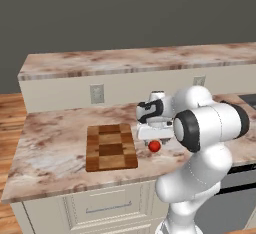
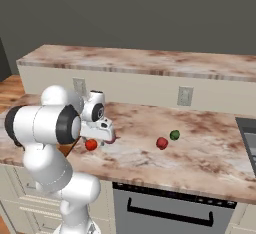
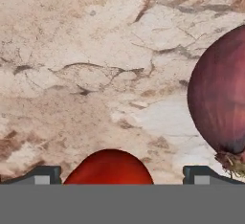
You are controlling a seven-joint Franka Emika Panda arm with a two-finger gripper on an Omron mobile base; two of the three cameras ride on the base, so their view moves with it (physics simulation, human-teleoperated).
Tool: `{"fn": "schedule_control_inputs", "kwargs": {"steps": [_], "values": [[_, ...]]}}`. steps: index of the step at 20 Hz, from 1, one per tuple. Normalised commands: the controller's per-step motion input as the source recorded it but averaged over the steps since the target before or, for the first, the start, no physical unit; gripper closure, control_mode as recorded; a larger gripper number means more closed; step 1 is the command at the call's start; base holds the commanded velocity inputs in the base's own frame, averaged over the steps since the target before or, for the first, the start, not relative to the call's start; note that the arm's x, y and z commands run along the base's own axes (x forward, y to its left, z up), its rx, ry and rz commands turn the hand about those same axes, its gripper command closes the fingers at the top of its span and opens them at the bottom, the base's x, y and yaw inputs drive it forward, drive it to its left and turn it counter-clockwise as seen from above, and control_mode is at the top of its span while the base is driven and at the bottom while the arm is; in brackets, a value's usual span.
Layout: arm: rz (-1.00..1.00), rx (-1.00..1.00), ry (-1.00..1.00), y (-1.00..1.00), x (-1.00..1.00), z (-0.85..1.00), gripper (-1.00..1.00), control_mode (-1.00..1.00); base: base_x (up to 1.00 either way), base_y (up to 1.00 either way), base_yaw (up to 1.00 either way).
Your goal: Place the avocado, onion, tomato, and bell pepper on the cutting board.
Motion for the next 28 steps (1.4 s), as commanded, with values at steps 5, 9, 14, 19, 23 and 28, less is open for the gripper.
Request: {"fn": "schedule_control_inputs", "kwargs": {"steps": [5, 9, 14, 19, 23, 28], "values": [[0.0, 0.0, 0.07, 0.23, 0.0, -0.32, 1.0, -1.0, 0.0, 0.0, 0.0], [-0.02, 0.0, 0.05, 0.09, -0.12, -0.34, 1.0, -1.0, 0.0, 0.0, 0.0], [-0.02, 0.01, 0.0, 0.0, -0.33, 0.08, 1.0, -1.0, 0.0, 0.0, 0.0], [0.0, 0.09, -0.09, 0.18, -0.51, 0.68, 1.0, -1.0, 0.0, 0.0, 0.0], [0.0, 0.13, -0.09, 0.31, -0.52, 0.92, 1.0, -1.0, 0.0, 0.0, 0.0], [0.0, 0.11, -0.02, 0.5, -0.48, 0.81, 1.0, -1.0, 0.0, 0.0, 0.0]]}}
